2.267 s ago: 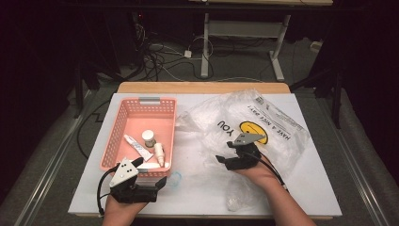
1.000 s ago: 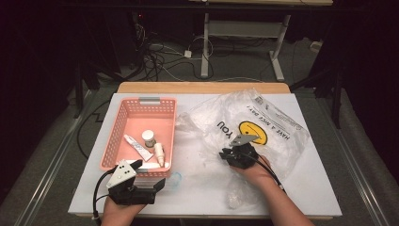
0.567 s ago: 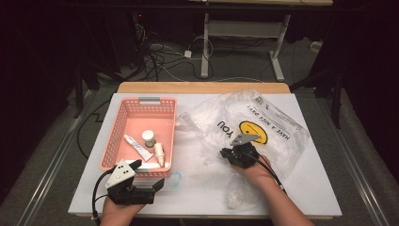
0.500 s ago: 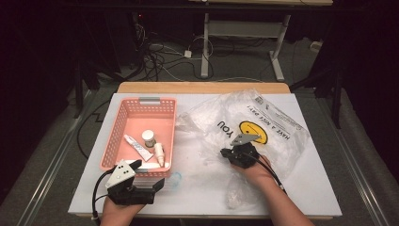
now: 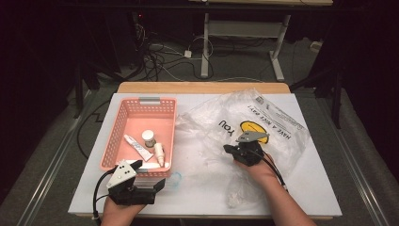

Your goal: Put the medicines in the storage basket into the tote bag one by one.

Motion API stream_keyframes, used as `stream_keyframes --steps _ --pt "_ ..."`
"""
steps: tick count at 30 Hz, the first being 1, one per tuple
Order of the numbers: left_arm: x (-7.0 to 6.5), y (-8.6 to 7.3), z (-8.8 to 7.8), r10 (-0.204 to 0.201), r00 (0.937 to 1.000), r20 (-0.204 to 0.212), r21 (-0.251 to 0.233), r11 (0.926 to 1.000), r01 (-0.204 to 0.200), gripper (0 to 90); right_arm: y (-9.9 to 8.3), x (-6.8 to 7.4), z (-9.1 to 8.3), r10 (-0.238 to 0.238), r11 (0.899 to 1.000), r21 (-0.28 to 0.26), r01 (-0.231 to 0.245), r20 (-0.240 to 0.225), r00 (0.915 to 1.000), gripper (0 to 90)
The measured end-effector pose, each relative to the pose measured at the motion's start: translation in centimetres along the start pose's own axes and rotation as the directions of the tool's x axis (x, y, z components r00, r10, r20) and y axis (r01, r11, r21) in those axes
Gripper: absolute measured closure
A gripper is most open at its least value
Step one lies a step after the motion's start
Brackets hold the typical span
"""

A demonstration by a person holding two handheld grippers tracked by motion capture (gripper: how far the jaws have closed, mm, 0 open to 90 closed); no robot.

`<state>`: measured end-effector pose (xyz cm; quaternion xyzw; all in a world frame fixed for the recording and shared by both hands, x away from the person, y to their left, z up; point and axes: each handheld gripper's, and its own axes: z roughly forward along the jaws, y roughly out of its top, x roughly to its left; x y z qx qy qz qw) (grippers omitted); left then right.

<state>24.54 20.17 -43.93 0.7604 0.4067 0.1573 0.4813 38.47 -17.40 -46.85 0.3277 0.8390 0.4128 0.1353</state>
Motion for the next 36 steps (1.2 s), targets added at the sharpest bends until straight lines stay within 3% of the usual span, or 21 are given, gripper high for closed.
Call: stream_keyframes --steps 4,15,22,24,25,26,28,29,32,34,36 --pt "0.1 0.0 0.0 -0.006 1.0000 0.000 -0.002 1.0000 0.006 0.0 0.3 -0.1 -0.7 0.002 0.999 -0.049 -0.002 -0.002 1.0000 90.0" --pt "0.7 0.1 -0.5 -0.032 0.9995 -0.005 -0.015 0.9994 0.032 0.0 1.3 -0.2 -2.1 0.008 0.992 -0.123 -0.008 0.004 1.0000 90.0" --pt "2.3 0.9 -1.1 -0.060 0.9978 -0.029 -0.018 0.9980 0.060 1.3 2.1 -0.5 -3.2 0.022 0.987 -0.161 -0.019 0.021 0.9995 90.0" --pt "2.9 1.5 -1.3 -0.067 0.9972 -0.033 -0.010 0.9977 0.067 8.0 1.6 -0.5 -3.5 0.033 0.981 -0.194 -0.030 0.013 0.9994 90.0" --pt "3.3 1.8 -1.4 -0.072 0.9969 -0.031 -0.015 0.9973 0.071 8.0 1.6 -0.5 -3.5 0.033 0.981 -0.194 -0.030 0.013 0.9994 90.0" --pt "3.7 2.1 -1.6 -0.076 0.9966 -0.032 -0.020 0.9969 0.075 16.3 1.4 -0.5 -3.4 0.029 0.984 -0.175 -0.027 0.012 0.9995 90.0" --pt "4.3 2.9 -1.6 -0.083 0.9959 -0.037 -0.018 0.9965 0.082 17.8 1.3 -0.6 -3.4 0.036 0.983 -0.179 -0.034 0.008 0.9993 90.0" --pt "5.2 3.5 -1.5 -0.102 0.9943 -0.030 -0.018 0.9947 0.102 25.2 1.3 -0.7 -3.4 0.031 0.983 -0.180 -0.029 0.008 0.9995 90.0" --pt "6.1 4.0 -1.2 -0.127 0.9915 -0.029 -0.007 0.9919 0.127 33.7 1.4 -0.6 -3.4 0.031 0.982 -0.184 -0.030 0.006 0.9995 90.0" --pt "6.9 4.3 -0.9 -0.145 0.9885 -0.042 0.013 0.9892 0.146 40.3 1.4 -0.6 -3.4 0.024 0.983 -0.184 -0.023 0.005 0.9997 90.0" --pt "7.4 4.7 -0.4 -0.158 0.9832 -0.091 0.042 0.9858 0.162 46.9 1.4 -0.6 -3.5 0.026 0.982 -0.186 -0.024 0.005 0.9997 90.0"
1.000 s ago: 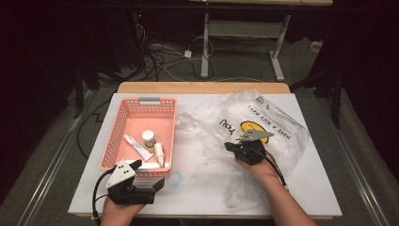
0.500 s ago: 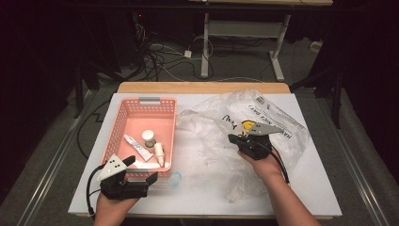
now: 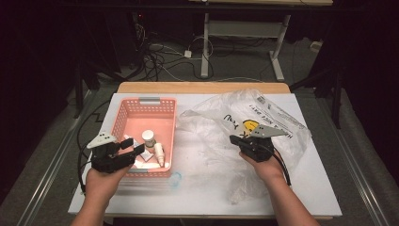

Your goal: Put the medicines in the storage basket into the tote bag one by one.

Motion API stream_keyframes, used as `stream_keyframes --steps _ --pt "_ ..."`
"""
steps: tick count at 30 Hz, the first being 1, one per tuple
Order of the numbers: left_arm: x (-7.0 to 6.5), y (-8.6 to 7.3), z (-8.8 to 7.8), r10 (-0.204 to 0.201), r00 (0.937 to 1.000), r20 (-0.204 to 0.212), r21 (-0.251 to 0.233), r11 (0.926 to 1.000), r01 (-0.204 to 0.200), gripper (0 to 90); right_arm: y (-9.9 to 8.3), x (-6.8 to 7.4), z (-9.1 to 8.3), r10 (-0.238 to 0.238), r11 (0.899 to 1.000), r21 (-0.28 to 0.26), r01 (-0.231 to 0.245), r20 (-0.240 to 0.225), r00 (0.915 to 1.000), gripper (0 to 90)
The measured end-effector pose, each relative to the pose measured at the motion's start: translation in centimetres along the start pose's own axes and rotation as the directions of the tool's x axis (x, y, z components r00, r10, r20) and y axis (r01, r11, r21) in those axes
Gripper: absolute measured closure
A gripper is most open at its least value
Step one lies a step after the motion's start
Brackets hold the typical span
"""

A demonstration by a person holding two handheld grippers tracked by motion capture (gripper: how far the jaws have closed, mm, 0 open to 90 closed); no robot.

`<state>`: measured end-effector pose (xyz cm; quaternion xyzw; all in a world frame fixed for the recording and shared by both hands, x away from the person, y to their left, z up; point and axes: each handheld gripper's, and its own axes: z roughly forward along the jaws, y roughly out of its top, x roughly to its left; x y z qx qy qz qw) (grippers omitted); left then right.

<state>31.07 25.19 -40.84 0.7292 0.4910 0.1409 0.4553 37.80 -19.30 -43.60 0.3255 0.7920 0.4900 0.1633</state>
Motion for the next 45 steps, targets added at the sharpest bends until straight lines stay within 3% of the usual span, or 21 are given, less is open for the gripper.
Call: stream_keyframes --steps 2,9,11,15,16,19,21,24,25,26,27,28,29,30,31,33,34,36,37,44,45 --pt "0.8 0.5 0.7 -0.037 0.9986 -0.039 0.051 0.9979 0.039 54.6 0.0 0.0 0.0 -0.001 1.000 0.001 0.001 -0.001 1.0000 90.0" --pt "1.3 1.9 1.9 -0.001 0.9966 -0.083 0.173 0.9848 0.016 87.7 0.0 0.0 -0.1 -0.005 1.000 0.000 0.005 -0.005 1.0000 90.0" --pt "1.6 2.6 2.8 0.027 0.9960 -0.086 0.252 0.9677 -0.005 87.8 0.0 -0.1 -0.1 -0.004 1.000 -0.001 0.004 -0.004 1.0000 90.0" --pt "1.8 3.1 3.6 0.057 0.9948 -0.085 0.309 0.9508 -0.028 87.8 0.0 -0.2 -0.1 -0.001 1.000 -0.007 0.001 -0.004 1.0000 90.0" --pt "1.8 3.3 4.1 0.078 0.9945 -0.071 0.348 0.9362 -0.048 87.9 0.0 -0.2 -0.2 0.004 1.000 -0.007 -0.004 -0.005 1.0000 90.0" --pt "1.8 3.4 4.5 0.090 0.9946 -0.051 0.374 0.9250 -0.064 87.9 0.0 -0.3 -0.2 0.005 1.000 -0.009 -0.005 -0.008 1.0000 90.0" --pt "1.9 3.5 5.0 0.100 0.9936 -0.051 0.411 0.9087 -0.071 87.9 0.0 -0.3 -0.3 0.007 1.000 -0.009 -0.007 -0.007 1.0000 90.0" --pt "1.6 3.5 5.9 0.149 0.9887 -0.021 0.470 0.8742 -0.122 87.9 0.0 -0.4 -0.3 0.006 1.000 -0.012 -0.006 -0.008 1.0000 90.0" --pt "1.2 3.7 6.5 0.170 0.9853 -0.011 0.496 0.8568 -0.143 87.8 0.1 -0.4 -0.4 0.009 1.000 -0.014 -0.009 -0.007 0.9999 90.0" --pt "1.2 3.7 6.5 0.170 0.9853 -0.011 0.496 0.8568 -0.143 87.8 0.1 -0.4 -0.4 0.007 1.000 -0.015 -0.007 -0.007 1.0000 90.0" --pt "1.0 3.8 7.2 0.177 0.9842 -0.009 0.524 0.8394 -0.146 87.9 0.1 -0.4 -0.4 0.007 1.000 -0.016 -0.007 -0.007 1.0000 90.0" --pt "1.0 3.8 7.2 0.177 0.9842 -0.009 0.524 0.8394 -0.146 87.8 0.1 -0.5 -0.4 0.006 1.000 -0.016 -0.007 -0.006 1.0000 90.0" --pt "1.0 3.8 7.6 0.184 0.9828 -0.010 0.543 0.8264 -0.149 87.9 0.1 -0.5 -0.4 0.010 1.000 -0.019 -0.010 -0.006 0.9999 90.0" --pt "1.0 3.8 8.4 0.193 0.9812 -0.007 0.578 0.8018 -0.153 87.8 0.1 -0.5 -0.4 0.011 1.000 -0.019 -0.011 -0.007 0.9999 90.0" --pt "1.0 3.8 8.4 0.193 0.9812 -0.007 0.578 0.8018 -0.153 87.8 0.1 -0.5 -0.4 0.011 1.000 -0.019 -0.011 -0.007 0.9999 90.0" --pt "1.0 4.0 9.4 0.200 0.9798 0.003 0.620 0.7685 -0.159 87.8 0.1 -0.5 -0.5 0.012 1.000 -0.018 -0.012 -0.007 0.9999 90.0" --pt "1.0 4.0 9.4 0.200 0.9798 0.003 0.620 0.7685 -0.159 87.9 0.1 -0.5 -0.5 0.010 1.000 -0.018 -0.010 -0.008 0.9999 90.0" --pt "0.9 4.2 9.9 0.199 0.9799 0.009 0.636 0.7553 -0.159 87.9 0.1 -0.5 -0.5 0.009 1.000 -0.018 -0.009 -0.007 0.9999 90.0" --pt "0.8 4.3 10.4 0.207 0.9783 0.011 0.654 0.7385 -0.164 87.8 0.1 -0.6 -0.5 0.008 1.000 -0.017 -0.008 -0.007 0.9999 90.0" --pt "0.7 4.3 11.8 0.215 0.9766 0.007 0.679 0.7158 -0.163 87.8 0.0 -0.6 -0.5 0.008 1.000 -0.016 -0.008 -0.010 0.9999 90.0" --pt "0.8 4.2 12.2 0.218 0.9759 0.003 0.689 0.7072 -0.160 87.8 0.0 -0.6 -0.5 0.009 1.000 -0.015 -0.009 -0.011 0.9999 90.0"
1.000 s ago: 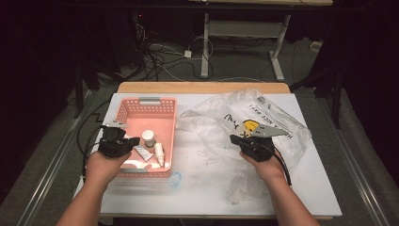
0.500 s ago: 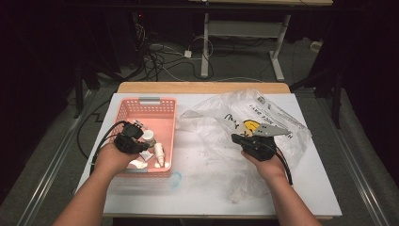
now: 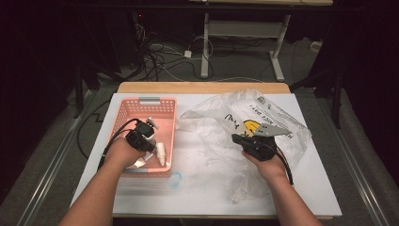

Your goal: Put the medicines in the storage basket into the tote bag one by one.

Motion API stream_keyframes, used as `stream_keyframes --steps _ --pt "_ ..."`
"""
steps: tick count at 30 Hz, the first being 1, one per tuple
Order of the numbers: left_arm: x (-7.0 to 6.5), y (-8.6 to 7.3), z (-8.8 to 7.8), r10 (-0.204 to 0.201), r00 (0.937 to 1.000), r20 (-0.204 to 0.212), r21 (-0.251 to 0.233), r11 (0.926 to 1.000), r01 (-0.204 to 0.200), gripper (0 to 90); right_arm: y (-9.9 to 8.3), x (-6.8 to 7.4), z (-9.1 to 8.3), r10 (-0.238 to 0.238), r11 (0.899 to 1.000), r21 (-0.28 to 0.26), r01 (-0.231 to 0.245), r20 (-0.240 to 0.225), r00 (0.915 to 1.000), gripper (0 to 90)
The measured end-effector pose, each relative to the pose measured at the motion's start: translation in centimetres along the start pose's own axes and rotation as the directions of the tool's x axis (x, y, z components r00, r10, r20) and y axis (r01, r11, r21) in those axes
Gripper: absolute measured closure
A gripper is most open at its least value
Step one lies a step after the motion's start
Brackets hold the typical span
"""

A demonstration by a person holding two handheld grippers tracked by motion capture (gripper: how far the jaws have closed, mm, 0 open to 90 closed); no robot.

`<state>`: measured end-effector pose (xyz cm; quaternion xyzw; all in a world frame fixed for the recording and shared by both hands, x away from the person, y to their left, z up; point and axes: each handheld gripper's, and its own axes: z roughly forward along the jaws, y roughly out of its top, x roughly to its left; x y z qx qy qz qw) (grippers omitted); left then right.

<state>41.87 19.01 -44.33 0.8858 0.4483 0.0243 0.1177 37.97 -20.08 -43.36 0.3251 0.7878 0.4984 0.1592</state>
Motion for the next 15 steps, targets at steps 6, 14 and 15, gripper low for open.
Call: stream_keyframes --steps 6,14,15 --pt "0.01 0.33 0.89 0.000 0.9998 -0.018 0.025 0.9997 0.000 87.9 -0.04 0.03 0.07 0.000 1.000 0.003 0.000 -0.002 1.0000 90.0" --pt "0.26 0.24 0.79 -0.008 0.9997 -0.022 0.046 0.9989 0.009 87.8 -0.06 -0.09 -0.04 0.001 1.000 0.003 -0.001 -0.004 1.0000 90.0" --pt "0.35 0.10 0.72 -0.009 0.9995 -0.029 0.057 0.9983 0.011 87.8 -0.05 -0.09 -0.05 0.000 1.000 0.002 0.000 -0.004 1.0000 90.0"
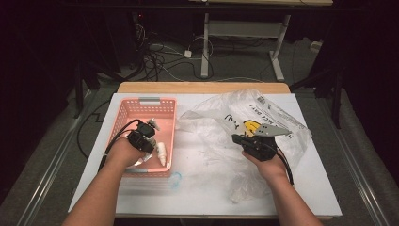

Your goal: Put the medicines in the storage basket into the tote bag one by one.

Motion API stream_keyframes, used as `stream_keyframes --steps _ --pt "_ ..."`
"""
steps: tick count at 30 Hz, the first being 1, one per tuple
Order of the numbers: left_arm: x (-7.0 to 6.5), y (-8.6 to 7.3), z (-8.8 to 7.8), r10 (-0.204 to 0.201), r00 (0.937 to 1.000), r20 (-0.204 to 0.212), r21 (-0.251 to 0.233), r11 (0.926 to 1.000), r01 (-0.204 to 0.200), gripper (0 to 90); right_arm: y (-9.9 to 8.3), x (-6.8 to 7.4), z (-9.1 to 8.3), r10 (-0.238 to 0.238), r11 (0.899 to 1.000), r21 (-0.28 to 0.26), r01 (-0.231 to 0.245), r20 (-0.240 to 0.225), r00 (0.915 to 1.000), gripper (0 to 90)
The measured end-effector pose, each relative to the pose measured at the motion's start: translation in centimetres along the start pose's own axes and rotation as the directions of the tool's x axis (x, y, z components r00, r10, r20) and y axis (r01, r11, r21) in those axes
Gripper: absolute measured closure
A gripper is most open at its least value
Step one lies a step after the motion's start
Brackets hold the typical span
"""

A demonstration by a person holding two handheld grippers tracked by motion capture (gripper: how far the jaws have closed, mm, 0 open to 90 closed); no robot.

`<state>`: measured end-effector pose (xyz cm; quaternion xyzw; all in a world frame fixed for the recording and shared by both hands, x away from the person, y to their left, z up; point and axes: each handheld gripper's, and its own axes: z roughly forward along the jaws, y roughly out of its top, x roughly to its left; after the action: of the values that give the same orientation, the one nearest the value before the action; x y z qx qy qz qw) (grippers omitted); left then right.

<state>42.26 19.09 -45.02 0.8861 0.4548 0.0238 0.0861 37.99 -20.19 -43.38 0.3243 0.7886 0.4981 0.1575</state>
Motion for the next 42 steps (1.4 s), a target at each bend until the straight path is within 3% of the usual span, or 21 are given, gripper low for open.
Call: stream_keyframes --steps 2,6,11,13,16,19,21,24,27,29,30,33,35,42 --pt "0.2 -0.3 -0.2 0.003 0.9999 -0.015 0.013 0.9999 -0.003 87.8 0.0 0.0 0.0 0.001 1.000 0.000 -0.001 -0.001 1.0000 90.0" --pt "0.6 -0.8 -0.8 -0.008 0.9999 -0.008 0.027 0.9996 0.008 87.8 0.0 0.0 0.0 0.001 1.000 0.001 -0.001 -0.002 1.0000 90.0" --pt "1.1 -1.5 -0.7 -0.020 0.9996 -0.021 0.086 0.9961 0.021 87.8 0.0 0.0 0.0 0.003 1.000 -0.001 -0.003 -0.002 1.0000 90.0" --pt "1.2 -1.8 -0.9 -0.025 0.9995 -0.019 0.072 0.9971 0.026 87.8 0.0 0.0 0.0 0.004 1.000 -0.001 -0.004 -0.002 1.0000 90.0" --pt "1.6 -2.2 -1.8 -0.054 0.9984 -0.014 0.014 0.9984 0.055 87.8 0.0 0.0 -0.1 0.005 1.000 -0.002 -0.005 -0.003 1.0000 90.0" --pt "2.2 -2.8 -2.9 -0.116 0.9927 -0.035 -0.055 0.9920 0.114 87.8 0.0 0.0 -0.1 0.008 1.000 -0.004 -0.008 -0.002 1.0000 90.0" --pt "2.8 -3.3 -3.4 -0.165 0.9842 -0.064 -0.086 0.9834 0.160 87.7 0.0 0.0 -0.1 0.007 1.000 -0.006 -0.007 -0.003 1.0000 90.0" --pt "3.5 -3.9 -3.6 -0.242 0.9660 -0.091 -0.111 0.9664 0.232 87.3 0.1 0.1 -0.1 0.004 1.000 -0.005 -0.005 -0.005 1.0000 90.0" --pt "4.0 -4.0 -3.4 -0.293 0.9535 -0.069 -0.132 0.9500 0.283 79.3 0.1 0.1 -0.1 0.004 1.000 -0.006 -0.004 -0.004 1.0000 90.0" --pt "4.1 -3.8 -3.2 -0.297 0.9530 -0.060 -0.139 0.9478 0.287 68.7 0.1 0.1 -0.1 0.006 1.000 -0.009 -0.006 -0.003 1.0000 90.0" --pt "4.1 -3.7 -3.1 -0.301 0.9520 -0.058 -0.142 0.9463 0.290 68.7 0.1 0.1 -0.1 0.006 1.000 -0.009 -0.006 -0.003 1.0000 90.0" --pt "4.0 -3.2 -2.7 -0.308 0.9503 -0.044 -0.136 0.9441 0.300 57.0 0.1 0.0 -0.2 0.008 1.000 -0.009 -0.008 -0.003 1.0000 90.0" --pt "3.9 -2.9 -2.4 -0.298 0.9534 -0.046 -0.125 0.9486 0.291 56.6 0.1 0.1 -0.2 0.007 1.000 -0.008 -0.007 -0.003 1.0000 90.0" --pt "3.9 -2.0 -1.0 -0.307 0.9503 -0.053 -0.071 0.9504 0.303 53.6 0.1 0.1 -0.2 0.010 1.000 -0.012 -0.010 -0.005 0.9999 90.0"
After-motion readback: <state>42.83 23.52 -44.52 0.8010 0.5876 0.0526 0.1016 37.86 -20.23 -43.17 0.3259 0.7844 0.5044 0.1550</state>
